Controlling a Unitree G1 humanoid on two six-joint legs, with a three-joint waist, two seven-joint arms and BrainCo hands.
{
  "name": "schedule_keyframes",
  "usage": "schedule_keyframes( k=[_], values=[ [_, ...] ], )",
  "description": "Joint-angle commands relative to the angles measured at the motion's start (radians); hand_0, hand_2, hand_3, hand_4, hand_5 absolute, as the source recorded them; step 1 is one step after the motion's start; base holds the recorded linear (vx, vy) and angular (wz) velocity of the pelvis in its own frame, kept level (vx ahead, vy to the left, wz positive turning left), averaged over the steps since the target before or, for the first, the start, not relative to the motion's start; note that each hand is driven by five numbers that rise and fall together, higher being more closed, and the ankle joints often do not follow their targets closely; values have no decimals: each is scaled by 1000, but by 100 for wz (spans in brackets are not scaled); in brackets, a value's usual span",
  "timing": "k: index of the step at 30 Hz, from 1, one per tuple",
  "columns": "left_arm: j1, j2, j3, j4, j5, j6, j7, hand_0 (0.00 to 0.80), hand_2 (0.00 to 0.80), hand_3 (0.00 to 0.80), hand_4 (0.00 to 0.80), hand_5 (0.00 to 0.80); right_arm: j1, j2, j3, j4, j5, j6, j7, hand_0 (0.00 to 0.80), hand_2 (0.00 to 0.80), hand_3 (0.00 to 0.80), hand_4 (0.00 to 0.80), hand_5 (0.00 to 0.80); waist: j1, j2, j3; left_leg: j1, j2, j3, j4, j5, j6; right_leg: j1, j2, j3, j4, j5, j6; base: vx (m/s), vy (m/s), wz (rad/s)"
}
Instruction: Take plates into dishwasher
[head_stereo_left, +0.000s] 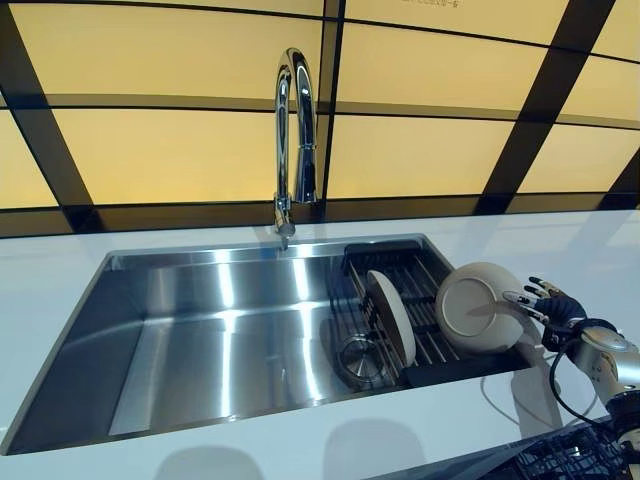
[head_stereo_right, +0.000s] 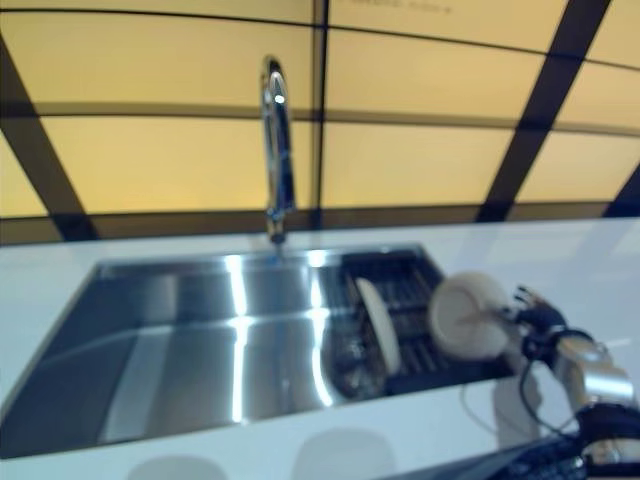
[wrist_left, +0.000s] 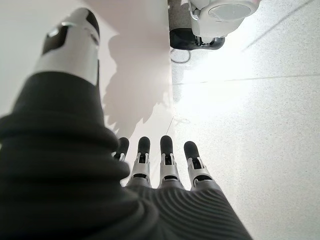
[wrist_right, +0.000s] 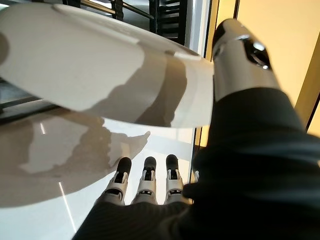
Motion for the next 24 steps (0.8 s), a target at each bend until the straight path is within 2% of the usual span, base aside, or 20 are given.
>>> schedule_keyframes(
  k=[1,13,24],
  values=[
    [-124,13,-54,-28,25,-49,-3,0,0,0,0,0,-139,-5,56,-1,-11,-35,-46,0,0,0,0,0,25,-4,-22,5,-29,30,26,-53,14,25,-5,15,55,-50,43,0,0,0],
    [-127,9,-70,-38,32,-35,-3,0,0,0,0,0,-202,41,113,-9,-36,-13,-100,0,0,0,0,0,42,-1,-22,8,-35,21,25,-55,21,36,-12,11,52,-51,44,0,0,0],
    [-128,13,-73,-51,33,-26,-2,0,0,0,0,0,-215,59,158,-7,-67,15,-77,0,0,0,0,0,51,-1,-16,5,-41,15,24,-54,26,38,-16,9,51,-50,46,0,0,0]
  ],
)
